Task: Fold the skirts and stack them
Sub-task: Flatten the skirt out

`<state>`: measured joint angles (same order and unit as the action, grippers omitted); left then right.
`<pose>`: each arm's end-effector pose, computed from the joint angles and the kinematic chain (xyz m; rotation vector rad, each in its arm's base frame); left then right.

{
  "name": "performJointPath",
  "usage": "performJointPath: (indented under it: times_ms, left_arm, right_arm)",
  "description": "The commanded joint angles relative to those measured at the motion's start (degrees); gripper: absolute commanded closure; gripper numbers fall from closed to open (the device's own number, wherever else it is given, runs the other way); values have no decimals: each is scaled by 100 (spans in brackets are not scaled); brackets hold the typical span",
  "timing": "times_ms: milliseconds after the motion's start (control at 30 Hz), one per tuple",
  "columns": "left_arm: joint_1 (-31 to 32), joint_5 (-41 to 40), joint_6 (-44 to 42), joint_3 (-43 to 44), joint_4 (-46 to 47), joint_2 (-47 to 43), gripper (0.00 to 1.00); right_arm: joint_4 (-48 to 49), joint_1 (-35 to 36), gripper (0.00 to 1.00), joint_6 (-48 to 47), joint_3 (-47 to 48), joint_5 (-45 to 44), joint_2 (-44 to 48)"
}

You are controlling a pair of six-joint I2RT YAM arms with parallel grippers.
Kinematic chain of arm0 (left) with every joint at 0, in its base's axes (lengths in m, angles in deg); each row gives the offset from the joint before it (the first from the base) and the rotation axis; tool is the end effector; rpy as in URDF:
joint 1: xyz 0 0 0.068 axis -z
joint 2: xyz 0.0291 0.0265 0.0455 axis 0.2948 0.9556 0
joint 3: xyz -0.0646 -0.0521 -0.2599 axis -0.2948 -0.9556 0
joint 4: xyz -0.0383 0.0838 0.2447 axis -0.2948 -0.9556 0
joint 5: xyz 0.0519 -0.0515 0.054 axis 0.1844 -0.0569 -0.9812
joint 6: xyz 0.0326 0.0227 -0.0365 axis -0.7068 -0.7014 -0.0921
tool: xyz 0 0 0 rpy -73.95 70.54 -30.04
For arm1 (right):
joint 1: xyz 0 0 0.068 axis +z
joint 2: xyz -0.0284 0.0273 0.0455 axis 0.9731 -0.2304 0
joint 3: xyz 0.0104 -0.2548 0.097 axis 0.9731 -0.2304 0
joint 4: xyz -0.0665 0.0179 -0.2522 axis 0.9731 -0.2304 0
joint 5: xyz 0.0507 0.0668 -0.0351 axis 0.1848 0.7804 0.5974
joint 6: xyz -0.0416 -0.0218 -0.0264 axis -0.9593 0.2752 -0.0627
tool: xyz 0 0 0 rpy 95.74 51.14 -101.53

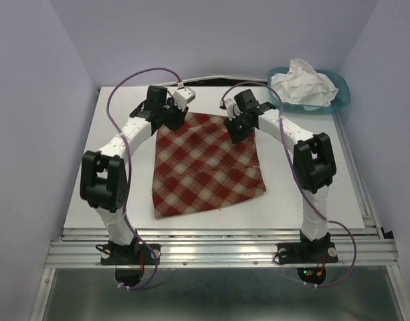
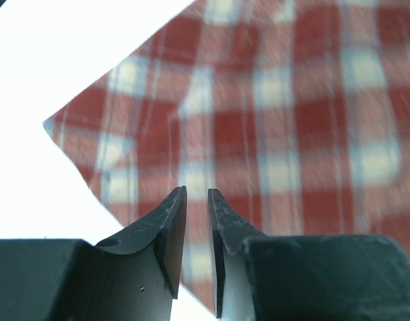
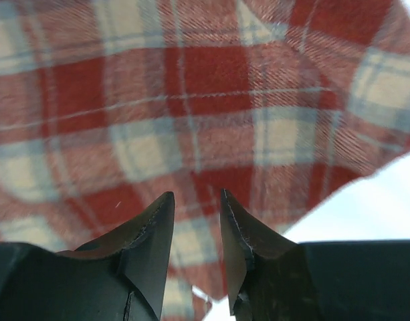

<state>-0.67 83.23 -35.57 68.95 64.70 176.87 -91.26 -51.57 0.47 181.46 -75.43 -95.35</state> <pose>0.3745 -0.1245 0.3017 0.9737 1.8614 -0.2977 0.4033 0.1959 0.2411 -0.9304 2.4234 0.2985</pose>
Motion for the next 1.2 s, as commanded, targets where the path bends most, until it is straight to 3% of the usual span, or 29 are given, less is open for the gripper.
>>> performJointPath:
  times_ms: [0,167,267,633,833,1033,1100,1167]
  left_arm:
    - [-65,-110,928,639,639,1029,69]
    - [-249,-243,1676,1395,789,1989,69]
    - [-337,-59,1730,1327,693,2210,69]
    - [-346,-137,1246,-631,157,1560,72]
    - [-346,161,1009,-1196,-177,1095,72]
    - [-442,443,421,-626,-599,489,62]
    - [-583,601,262,-73,-757,513,57]
    - [-732,759,0,557,-1020,636,40]
  right_arm:
    - [412,-14,61,253,221,-217,-463]
    - [649,-14,61,95,-103,71,-816]
    - [641,-14,60,-98,-385,90,-992]
    - [869,47,59,-933,-1712,90,-641]
    - [816,100,57,-1302,-1985,55,-369]
    - [562,100,45,-1215,-1231,318,88]
    - [562,-49,30,-1224,-748,432,264]
    - [553,-128,19,-1320,-387,442,282]
